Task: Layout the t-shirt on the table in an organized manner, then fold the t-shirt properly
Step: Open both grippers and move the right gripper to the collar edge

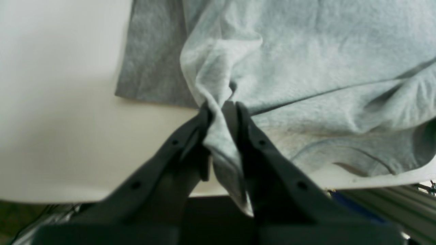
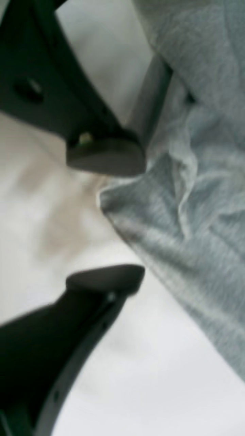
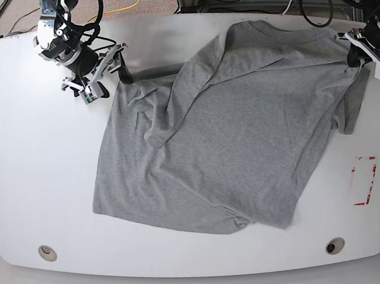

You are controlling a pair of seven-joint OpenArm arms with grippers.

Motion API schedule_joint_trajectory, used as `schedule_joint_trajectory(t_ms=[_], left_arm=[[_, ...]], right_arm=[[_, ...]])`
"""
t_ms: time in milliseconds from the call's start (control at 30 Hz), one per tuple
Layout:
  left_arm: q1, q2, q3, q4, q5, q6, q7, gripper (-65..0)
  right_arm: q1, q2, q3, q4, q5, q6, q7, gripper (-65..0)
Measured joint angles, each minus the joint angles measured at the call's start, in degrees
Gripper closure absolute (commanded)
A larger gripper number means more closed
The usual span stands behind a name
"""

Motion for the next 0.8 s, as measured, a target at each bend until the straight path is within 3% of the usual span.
schedule_joint_trajectory(t_ms=[133, 267, 400, 633, 800], left_arm=[[1.22, -0.04, 0.02, 0.0, -0.02, -0.02, 0.04, -11.8], [1.75, -0.02, 0.0, 0.0, 0.0, 0.0, 0.28, -26.9], [1.73, -0.04, 0.02, 0.0, 0.02, 0.0, 0.22, -36.9], [1.64, -0.04, 0.0, 0.0, 0.2, 0.02, 0.24, -37.5], [1.29, 0.02, -0.26, 0.02, -0.17, -0.02, 0.26, -37.5]], right_arm=[[-1.62, -0.11, -0.02, 2.58, 0.04, -0.02, -0.35, -54.5], [-2.86, -0.68, 0.0, 5.79, 0.39, 0.02, 0.0, -55.2], [-3.76, -3.23, 0.11, 8.04, 0.02, -0.44, 0.04, -55.2], [-5.2, -4.96, -0.33, 9.64, 0.35, -0.04, 0.0, -55.2], [-5.51, -9.2, -1.01, 9.64, 0.33, -0.52, -0.22, -55.2]])
